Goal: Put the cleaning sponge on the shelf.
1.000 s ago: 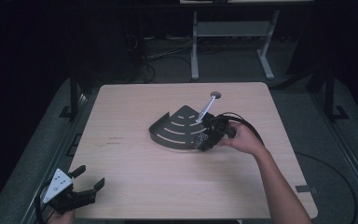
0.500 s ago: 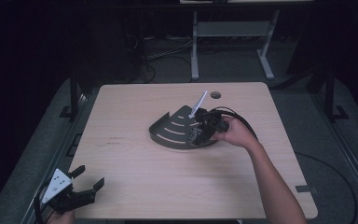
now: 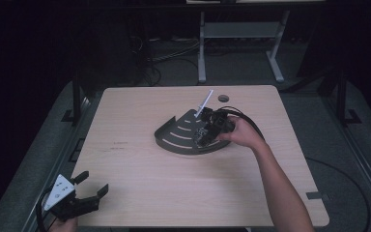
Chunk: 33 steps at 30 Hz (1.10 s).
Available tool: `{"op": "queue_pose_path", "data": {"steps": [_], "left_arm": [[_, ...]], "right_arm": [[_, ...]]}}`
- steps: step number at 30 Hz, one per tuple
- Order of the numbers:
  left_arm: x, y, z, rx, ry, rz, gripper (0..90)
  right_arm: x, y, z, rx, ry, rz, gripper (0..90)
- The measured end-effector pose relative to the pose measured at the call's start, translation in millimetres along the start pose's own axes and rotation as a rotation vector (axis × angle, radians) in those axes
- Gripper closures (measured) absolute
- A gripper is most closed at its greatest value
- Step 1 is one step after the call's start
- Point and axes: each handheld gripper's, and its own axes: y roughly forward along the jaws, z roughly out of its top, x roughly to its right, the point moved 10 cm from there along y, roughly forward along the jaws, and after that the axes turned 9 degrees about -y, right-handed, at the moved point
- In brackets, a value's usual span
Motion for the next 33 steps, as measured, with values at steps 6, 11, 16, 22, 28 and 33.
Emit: {"op": "queue_pose_path", "data": {"steps": [6,11,16,22,28,33], "left_arm": [[-0.8,-0.8,0.5,0.003,-0.003,0.000,13.3],[-0.2,-0.1,0.8,0.004,-0.001,-0.001,13.3],[-1.8,-0.1,0.1,0.001,-0.004,0.002,13.3],[-1.9,-0.3,0.4,0.004,-0.005,0.001,13.3],[-2.1,0.5,-0.1,-0.002,0.000,0.002,13.3],[-3.0,-0.2,0.3,0.002,-0.001,0.003,13.3]], "right_arm": [[6.1,3.3,3.2,0.024,0.010,0.005,33.7],[12.1,9.1,0.8,0.014,0.027,0.003,33.6],[16.5,14.8,-1.0,0.012,0.039,0.014,33.6],[22.1,21.1,-4.8,-0.004,0.051,0.012,33.6],[26.1,25.1,-5.0,-0.003,0.065,0.016,33.6],[30.2,30.3,-6.8,-0.009,0.082,0.018,33.6]]}}
